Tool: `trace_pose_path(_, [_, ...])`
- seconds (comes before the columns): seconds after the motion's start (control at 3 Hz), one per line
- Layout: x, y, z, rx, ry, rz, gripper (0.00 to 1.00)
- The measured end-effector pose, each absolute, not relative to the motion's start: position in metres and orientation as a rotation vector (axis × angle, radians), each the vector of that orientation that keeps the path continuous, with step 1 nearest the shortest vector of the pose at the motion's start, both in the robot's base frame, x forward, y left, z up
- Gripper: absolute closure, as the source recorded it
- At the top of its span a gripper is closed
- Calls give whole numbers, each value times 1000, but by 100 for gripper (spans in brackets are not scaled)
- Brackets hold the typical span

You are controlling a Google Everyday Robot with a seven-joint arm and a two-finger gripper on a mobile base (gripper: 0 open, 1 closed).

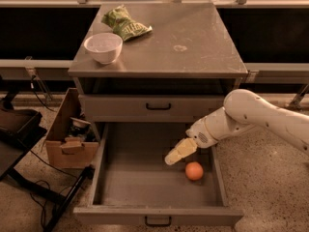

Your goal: Place orange into middle drawer

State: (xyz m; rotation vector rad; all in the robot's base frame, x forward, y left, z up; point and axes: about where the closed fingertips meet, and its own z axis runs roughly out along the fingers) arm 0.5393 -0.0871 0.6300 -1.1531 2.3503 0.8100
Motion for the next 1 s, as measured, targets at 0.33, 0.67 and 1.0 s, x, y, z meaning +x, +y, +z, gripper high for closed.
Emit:
trace_pose_path(0.33, [536, -120, 696, -1232, 2410, 658, 0])
trace_pose_path(0.67, [519, -151, 764, -1253, 2421, 492, 0])
trace_pose_path(1.0, [492, -174, 824, -1267, 2404, 327, 0])
